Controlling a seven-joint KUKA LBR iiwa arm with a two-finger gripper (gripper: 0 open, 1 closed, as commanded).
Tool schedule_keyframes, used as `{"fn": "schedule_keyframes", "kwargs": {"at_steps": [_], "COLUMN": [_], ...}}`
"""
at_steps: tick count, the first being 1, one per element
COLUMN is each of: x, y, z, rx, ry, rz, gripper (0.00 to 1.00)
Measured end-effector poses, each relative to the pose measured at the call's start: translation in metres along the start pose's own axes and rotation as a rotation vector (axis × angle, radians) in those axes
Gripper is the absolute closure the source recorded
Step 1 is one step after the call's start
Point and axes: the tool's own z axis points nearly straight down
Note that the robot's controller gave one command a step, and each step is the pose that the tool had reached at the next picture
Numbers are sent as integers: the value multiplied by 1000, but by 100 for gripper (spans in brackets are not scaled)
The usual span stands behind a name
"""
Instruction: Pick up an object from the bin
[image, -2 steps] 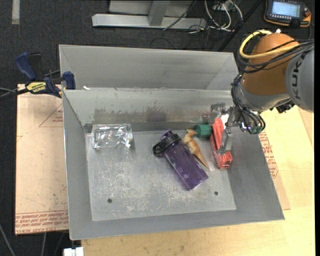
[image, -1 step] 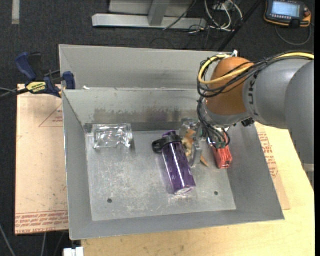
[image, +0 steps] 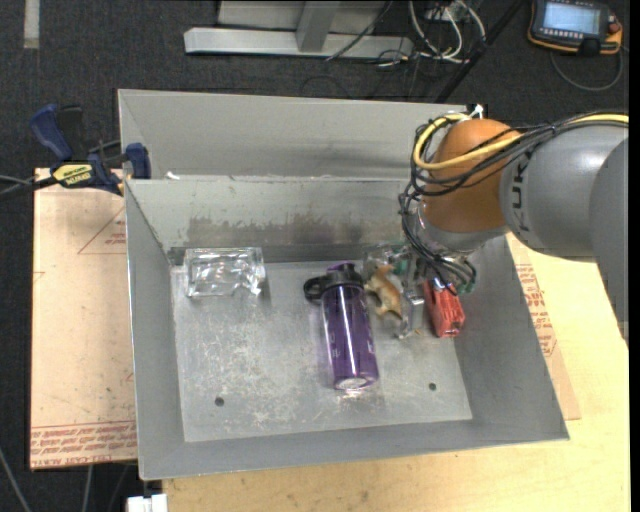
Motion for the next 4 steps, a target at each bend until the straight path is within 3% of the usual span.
{"fn": "schedule_keyframes", "kwargs": {"at_steps": [1,2,4], "x": [7,-1,0], "y": [-19,1,1], "z": [1,0,-2], "rx": [1,-1,-2], "ry": [-1,-3,-1], "rz": [-105,-1,-1], "gripper": [0,100,100]}}
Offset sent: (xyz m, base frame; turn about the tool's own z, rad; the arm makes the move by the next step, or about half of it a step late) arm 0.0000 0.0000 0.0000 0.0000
